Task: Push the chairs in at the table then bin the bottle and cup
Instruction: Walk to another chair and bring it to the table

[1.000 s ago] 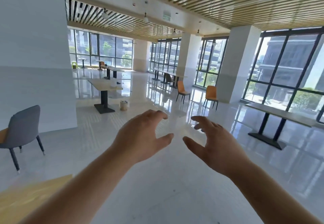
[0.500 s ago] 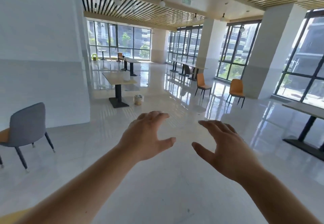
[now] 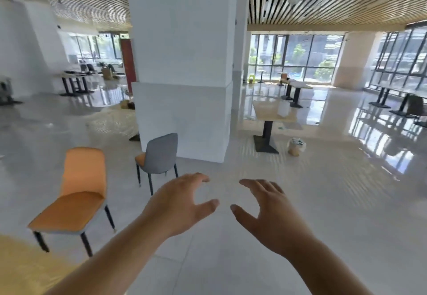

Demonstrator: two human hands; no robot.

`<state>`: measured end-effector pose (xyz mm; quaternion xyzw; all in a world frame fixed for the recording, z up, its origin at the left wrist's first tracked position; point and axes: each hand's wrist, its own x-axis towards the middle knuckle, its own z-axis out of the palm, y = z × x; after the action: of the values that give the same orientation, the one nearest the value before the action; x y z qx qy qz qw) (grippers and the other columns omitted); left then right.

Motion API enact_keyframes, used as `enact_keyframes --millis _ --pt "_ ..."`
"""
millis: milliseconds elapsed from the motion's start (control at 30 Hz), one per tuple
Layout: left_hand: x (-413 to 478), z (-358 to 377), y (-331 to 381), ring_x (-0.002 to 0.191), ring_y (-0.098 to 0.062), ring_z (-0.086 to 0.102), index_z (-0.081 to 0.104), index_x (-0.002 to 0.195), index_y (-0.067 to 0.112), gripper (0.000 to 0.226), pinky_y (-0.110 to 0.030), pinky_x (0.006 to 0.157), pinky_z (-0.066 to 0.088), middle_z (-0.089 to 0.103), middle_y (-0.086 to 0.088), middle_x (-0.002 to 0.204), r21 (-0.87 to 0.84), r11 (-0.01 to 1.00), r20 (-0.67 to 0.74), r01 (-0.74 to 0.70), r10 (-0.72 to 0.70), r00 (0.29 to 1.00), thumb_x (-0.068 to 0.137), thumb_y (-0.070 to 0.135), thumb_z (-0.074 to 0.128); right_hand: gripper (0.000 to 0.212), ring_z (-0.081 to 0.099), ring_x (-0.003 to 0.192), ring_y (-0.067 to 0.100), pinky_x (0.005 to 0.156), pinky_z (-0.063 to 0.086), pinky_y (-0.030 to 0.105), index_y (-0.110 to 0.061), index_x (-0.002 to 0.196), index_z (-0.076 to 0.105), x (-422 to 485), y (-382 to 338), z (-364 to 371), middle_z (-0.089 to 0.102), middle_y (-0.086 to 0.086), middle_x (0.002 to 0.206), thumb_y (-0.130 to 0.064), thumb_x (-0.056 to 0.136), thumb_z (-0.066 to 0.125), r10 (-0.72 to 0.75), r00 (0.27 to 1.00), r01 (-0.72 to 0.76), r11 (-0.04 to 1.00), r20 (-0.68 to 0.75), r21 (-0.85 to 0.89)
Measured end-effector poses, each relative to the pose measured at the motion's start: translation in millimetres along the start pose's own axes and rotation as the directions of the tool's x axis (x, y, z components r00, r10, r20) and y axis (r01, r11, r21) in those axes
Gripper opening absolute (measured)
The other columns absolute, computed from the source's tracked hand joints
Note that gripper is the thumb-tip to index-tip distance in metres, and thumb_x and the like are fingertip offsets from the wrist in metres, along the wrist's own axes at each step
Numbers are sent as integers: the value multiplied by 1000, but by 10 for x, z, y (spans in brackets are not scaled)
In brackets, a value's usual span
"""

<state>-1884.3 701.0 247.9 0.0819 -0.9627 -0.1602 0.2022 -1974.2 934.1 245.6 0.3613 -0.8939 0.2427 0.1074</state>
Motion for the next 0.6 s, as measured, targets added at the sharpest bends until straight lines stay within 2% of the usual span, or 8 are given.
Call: enact_keyframes --millis 100,233,367,467,500,600 --pt "446 93 -447 120 -2 49 46 136 47 75 -34 93 48 53 24 139 9 997 -52 83 -82 995 74 90 41 78 39 135 4 108 38 29 -40 143 49 809 74 316 51 -22 144 -88 84 33 -107 994 107 994 10 7" --pt "1140 339 -1107 119 -2 48 46 132 48 68 -35 92 49 53 25 135 -45 985 -146 168 -172 974 77 87 45 74 39 133 1 107 39 26 -42 141 48 1825 242 807 49 -27 139 -87 85 35 -167 986 166 986 24 28" --pt "2065 671 -1744 111 -2 44 42 136 46 68 -28 81 41 53 19 134 -66 971 -90 229 -234 968 78 81 47 77 39 133 4 109 39 29 -39 142 49 2977 481 1232 50 -22 142 -86 84 34 -199 967 203 979 161 -13" --pt "2804 743 -2098 111 -2 45 40 135 47 66 -29 80 41 52 21 134 -81 964 -89 253 -260 961 77 79 48 78 43 134 6 108 39 29 -41 146 42 3791 704 1298 49 -20 146 -87 84 36 -188 970 193 981 154 -17" --pt "3052 748 -2192 109 -2 46 40 134 48 66 -30 79 43 51 23 132 -94 961 -107 260 -270 957 77 79 48 78 45 133 7 106 41 30 -44 148 37 4049 784 1306 50 -20 145 -87 83 38 -172 976 172 985 134 12" --pt "3678 819 -2392 86 -2 51 39 132 52 65 -29 71 44 48 29 118 -94 957 -117 273 -283 952 76 83 46 77 49 126 5 97 44 30 -50 148 31 4696 995 1402 55 -23 134 -88 82 39 -155 984 144 983 91 113"
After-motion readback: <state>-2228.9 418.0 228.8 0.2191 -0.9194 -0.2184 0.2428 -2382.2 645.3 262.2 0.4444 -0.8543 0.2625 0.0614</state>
